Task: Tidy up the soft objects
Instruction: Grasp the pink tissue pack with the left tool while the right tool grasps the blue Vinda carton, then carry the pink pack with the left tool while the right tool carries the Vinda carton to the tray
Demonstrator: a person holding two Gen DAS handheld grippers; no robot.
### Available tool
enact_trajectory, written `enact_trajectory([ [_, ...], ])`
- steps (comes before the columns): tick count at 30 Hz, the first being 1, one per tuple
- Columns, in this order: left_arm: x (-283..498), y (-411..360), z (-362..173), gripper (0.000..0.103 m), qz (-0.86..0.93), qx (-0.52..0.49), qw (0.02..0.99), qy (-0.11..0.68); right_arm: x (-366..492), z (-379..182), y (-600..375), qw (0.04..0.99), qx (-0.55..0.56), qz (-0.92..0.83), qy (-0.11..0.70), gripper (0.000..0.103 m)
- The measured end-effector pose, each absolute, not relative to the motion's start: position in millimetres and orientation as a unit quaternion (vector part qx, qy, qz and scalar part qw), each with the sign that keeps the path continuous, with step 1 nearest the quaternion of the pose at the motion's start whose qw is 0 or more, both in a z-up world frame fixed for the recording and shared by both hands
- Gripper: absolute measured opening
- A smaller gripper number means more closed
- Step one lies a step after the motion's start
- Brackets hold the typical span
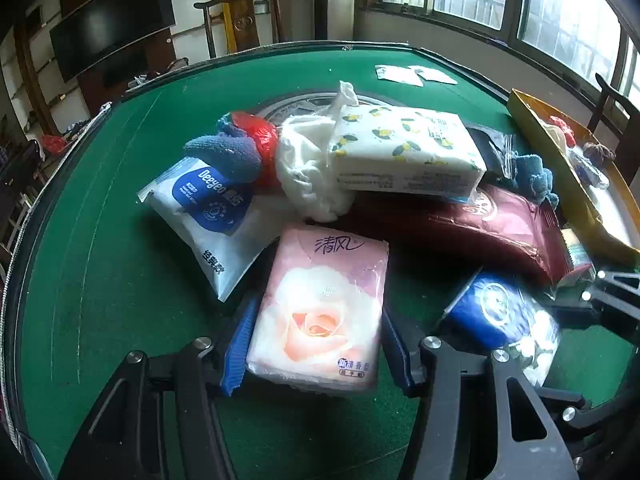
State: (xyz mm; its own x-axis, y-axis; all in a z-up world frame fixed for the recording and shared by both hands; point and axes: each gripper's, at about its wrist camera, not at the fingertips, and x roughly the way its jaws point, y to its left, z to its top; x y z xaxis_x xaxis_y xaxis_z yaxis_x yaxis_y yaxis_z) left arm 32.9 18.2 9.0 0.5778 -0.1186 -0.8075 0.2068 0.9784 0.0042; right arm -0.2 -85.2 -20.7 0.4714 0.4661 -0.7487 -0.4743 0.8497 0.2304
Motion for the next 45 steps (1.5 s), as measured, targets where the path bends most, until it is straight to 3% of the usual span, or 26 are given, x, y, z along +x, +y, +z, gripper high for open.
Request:
enact_trajectory([
  [8, 34, 18, 7, 0.057, -0.089, 0.050, 0.885, 0.454, 8, -22, -79, 0.859, -0.007, 0.264, 0.439, 0.058],
  [13, 31, 19, 10, 0.057, -0.092, 0.050, 0.888, 0.448, 2, -21, -83, 0.864, -0.006, 0.266, 0.427, 0.053],
  [26, 16, 25, 38, 0.054, -0.121, 0.017, 0.919, 0.374, -20, 8, -104, 0.886, 0.024, 0.275, 0.372, 0.053],
  [45, 22, 12, 10, 0.057, -0.112, 0.064, 0.885, 0.447, -17, -5, -118, 0.875, 0.051, 0.274, 0.395, 0.053],
])
